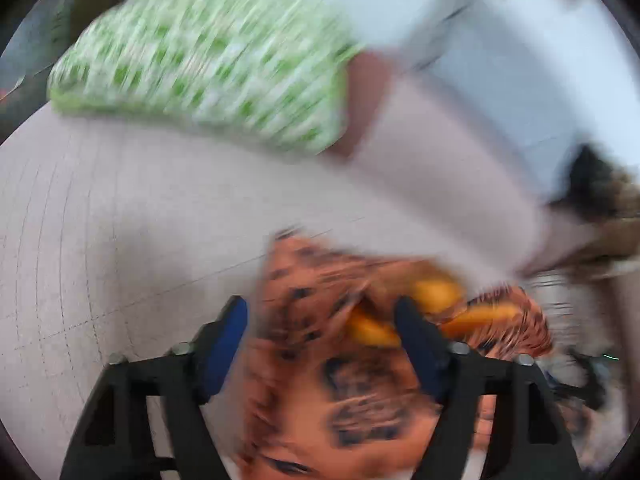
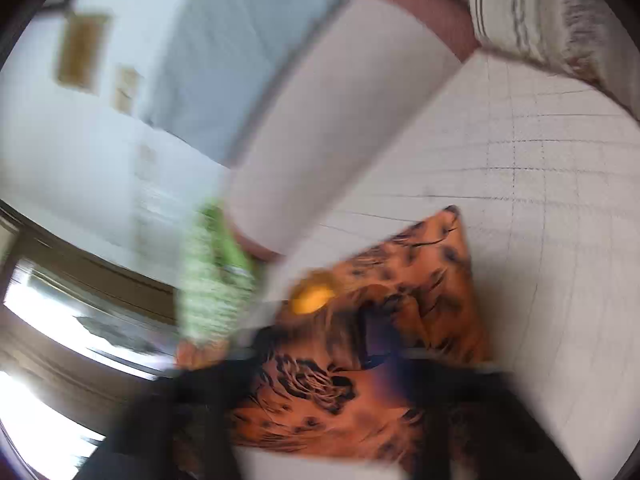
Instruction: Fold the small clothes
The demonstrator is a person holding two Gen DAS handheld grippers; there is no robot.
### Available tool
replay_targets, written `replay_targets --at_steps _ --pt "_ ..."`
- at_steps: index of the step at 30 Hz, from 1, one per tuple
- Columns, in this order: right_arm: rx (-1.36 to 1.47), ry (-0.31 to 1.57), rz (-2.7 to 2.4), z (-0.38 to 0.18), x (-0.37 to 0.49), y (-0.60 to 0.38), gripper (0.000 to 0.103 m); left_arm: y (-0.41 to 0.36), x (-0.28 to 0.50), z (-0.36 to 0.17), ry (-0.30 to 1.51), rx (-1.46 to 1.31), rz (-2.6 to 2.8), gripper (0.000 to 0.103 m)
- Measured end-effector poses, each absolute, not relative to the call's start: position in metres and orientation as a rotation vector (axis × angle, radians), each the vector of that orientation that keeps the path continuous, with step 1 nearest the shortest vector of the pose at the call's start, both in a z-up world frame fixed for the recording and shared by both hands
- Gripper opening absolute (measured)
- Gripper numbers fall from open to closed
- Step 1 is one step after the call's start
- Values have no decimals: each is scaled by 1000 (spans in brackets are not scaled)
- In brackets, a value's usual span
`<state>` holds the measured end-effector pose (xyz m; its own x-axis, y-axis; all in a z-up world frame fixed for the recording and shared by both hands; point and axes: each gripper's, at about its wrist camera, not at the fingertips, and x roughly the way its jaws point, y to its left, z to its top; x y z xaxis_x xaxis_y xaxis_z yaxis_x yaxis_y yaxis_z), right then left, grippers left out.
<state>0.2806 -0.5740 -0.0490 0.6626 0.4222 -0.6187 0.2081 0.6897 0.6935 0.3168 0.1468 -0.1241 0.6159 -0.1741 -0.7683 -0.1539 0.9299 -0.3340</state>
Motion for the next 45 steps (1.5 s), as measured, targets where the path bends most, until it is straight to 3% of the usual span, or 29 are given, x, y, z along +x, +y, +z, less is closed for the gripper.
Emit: replay_targets --at_steps 3,9,15,16,17,18,19,22,27,31,32,34,35,37,39,45 --pt "797 868 115 -75 267 -566 91 168 331 -160 981 -410 70 76" --pt "504 911 126 -65 237 -549 91 186 263 -134 837 -379 1 80" --pt "526 1083 190 -108 260 -539 89 130 261 -182 1043 -238 -173 81" --pt "490 1079 172 -107 260 -533 81 123 261 -187 1049 -205 -139 76" --pt "473 1095 166 -106 261 -529 55 113 263 -186 1017 -134 -110 61" --pt "512 1132 186 -109 265 -528 29 103 270 -182 1037 -93 -141 15" --pt "511 1149 177 -106 268 -524 18 99 276 -178 1069 -121 -153 13" --pt "522 1140 173 -80 265 -521 17 92 280 -142 1045 -110 -125 12" --pt "502 1056 244 -7 220 -512 16 97 217 -75 917 -128 -177 12" --pt "488 1054 256 10 151 -517 17 103 137 -75 906 -156 -213 14" --pt "487 1075 254 4 134 -522 19 98 118 -94 923 -149 -218 15" --pt "491 1156 256 -38 99 -531 26 98 97 -136 1006 -117 -231 30" --pt "477 1217 222 -59 90 -534 48 105 96 -157 1054 -110 -213 35" --pt "449 1277 149 -92 69 -543 70 119 94 -183 1104 -158 -188 43" --pt "467 1189 151 -78 56 -551 69 135 93 -170 1042 -222 -180 49" --pt "437 990 174 -23 75 -560 70 141 132 -123 886 -152 -178 52"
